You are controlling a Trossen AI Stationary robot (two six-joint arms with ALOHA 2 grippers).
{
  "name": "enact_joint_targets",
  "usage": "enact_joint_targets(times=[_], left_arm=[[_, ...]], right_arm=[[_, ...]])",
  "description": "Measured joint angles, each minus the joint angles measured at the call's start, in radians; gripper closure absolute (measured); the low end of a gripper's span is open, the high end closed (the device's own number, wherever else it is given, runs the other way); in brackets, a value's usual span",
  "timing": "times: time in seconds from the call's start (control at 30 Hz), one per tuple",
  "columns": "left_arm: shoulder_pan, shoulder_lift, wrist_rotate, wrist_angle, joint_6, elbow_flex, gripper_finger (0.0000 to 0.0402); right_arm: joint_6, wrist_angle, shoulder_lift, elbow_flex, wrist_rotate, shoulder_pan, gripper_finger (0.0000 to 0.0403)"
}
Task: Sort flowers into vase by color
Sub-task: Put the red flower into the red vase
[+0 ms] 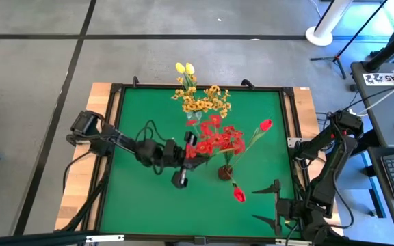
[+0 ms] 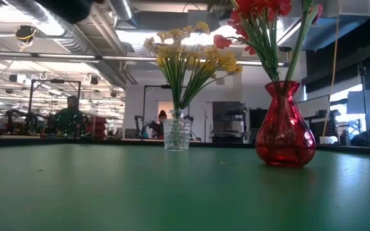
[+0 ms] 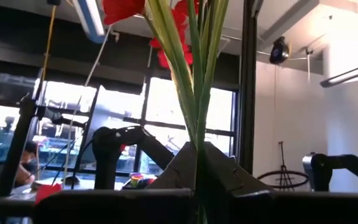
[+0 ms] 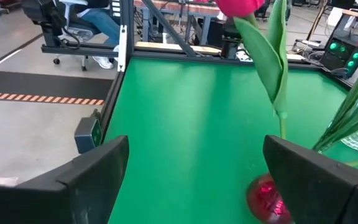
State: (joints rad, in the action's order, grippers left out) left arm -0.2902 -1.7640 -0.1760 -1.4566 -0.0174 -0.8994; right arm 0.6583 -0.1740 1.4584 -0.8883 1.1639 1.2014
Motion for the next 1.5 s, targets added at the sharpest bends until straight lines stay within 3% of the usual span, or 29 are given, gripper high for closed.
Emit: enact_joint_targets(times=[0.3,0.77,1.5], left_arm=[[0.073,-0.151,0.067,0.015,-0.009,-0.131,0.0401],[0.155,-0.324,0.172,0.002,-0.156,-0.234,0.0401],[0.139,-0.371,0.167,-0.021,-0.157,-0.259,0.0401]], right_arm=[[0.029,-0.012,0.001,0.000,-0.021,-0.037,0.0033],[0.072,-0.010,0.001,0.000,-0.102,-0.092,0.0033],[0.093,-0.016,0.000,0.000,-0.102,-0.089,0.0033]])
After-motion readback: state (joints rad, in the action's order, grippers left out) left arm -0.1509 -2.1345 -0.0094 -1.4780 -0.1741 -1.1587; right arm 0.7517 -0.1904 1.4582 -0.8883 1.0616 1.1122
